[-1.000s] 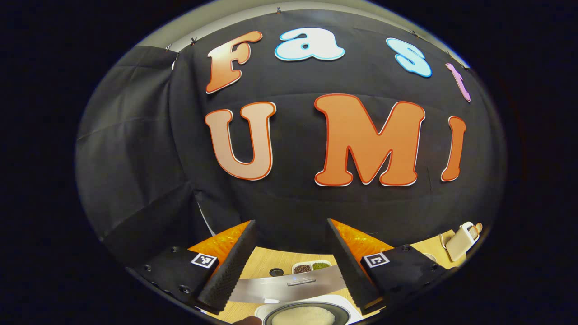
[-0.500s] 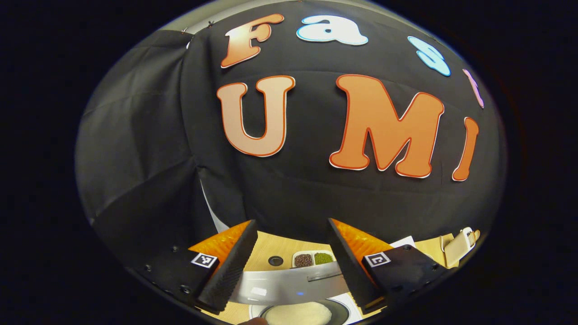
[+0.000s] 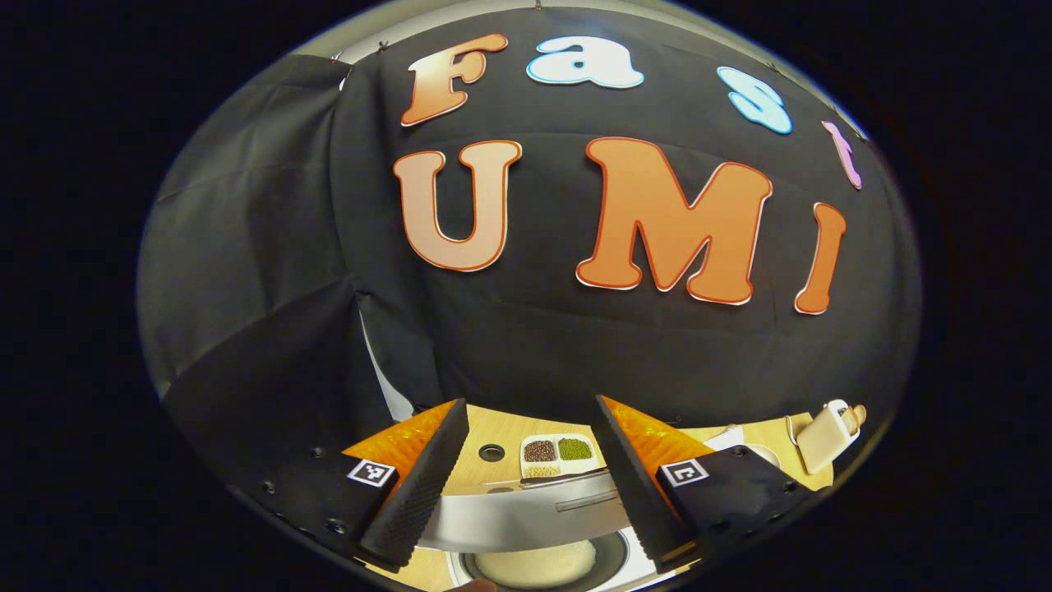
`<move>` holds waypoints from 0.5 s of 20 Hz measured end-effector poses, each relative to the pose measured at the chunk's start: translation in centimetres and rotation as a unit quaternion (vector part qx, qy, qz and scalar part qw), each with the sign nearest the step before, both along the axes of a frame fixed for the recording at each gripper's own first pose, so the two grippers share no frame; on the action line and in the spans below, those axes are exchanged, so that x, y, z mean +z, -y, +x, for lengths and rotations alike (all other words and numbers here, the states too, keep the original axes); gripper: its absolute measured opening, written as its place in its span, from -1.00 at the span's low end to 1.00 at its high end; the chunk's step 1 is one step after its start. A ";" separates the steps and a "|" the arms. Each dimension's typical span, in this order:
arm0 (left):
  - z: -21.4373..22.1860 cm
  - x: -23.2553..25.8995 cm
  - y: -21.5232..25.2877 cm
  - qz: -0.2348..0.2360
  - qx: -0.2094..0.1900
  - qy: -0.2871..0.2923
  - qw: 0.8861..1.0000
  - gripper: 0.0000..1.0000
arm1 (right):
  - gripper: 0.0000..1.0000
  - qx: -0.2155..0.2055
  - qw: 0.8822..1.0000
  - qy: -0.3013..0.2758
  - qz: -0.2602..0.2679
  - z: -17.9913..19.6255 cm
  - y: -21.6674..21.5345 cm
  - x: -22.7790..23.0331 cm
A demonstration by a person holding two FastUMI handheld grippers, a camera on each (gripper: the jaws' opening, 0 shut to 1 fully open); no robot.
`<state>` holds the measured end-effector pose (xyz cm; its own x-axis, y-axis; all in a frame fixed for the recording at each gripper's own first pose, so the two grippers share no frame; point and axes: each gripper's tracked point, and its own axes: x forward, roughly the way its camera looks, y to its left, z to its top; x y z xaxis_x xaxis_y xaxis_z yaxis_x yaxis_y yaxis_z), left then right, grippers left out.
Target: Close the left gripper, press the button to open the rice cooker; take a wooden spoon from the chopstick holder with the right hand, scoop a spoonful of rice and pour it into the rice cooker, then put the wooden spoon back into the chopstick holder.
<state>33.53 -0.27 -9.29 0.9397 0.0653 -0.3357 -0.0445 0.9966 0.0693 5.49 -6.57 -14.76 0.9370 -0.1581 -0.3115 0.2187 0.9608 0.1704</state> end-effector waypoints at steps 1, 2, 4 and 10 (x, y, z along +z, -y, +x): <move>-1.0 -0.4 0.3 0.004 -0.004 -0.002 1.000 1.00 | 0.89 0.006 1.000 -0.002 0.003 0.0 -0.1 -0.3; -2.0 -1.1 0.7 0.002 -0.006 -0.008 1.000 1.00 | 0.89 0.011 1.000 -0.002 0.003 0.2 0.1 -0.4; -4.3 -3.0 1.4 -0.008 -0.010 -0.030 0.999 1.00 | 0.89 0.023 1.000 -0.001 0.003 0.3 0.1 -0.5; -10.7 -9.4 2.7 -0.002 -0.001 -0.068 0.998 1.00 | 0.89 0.059 0.998 -0.007 -0.001 0.7 0.5 -1.1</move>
<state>22.86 -2.95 -18.71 0.8855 0.0615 -0.4606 -0.0323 0.9970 0.0709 6.22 -7.08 -15.86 0.9447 -0.0477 -0.3246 0.1068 0.9802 0.1669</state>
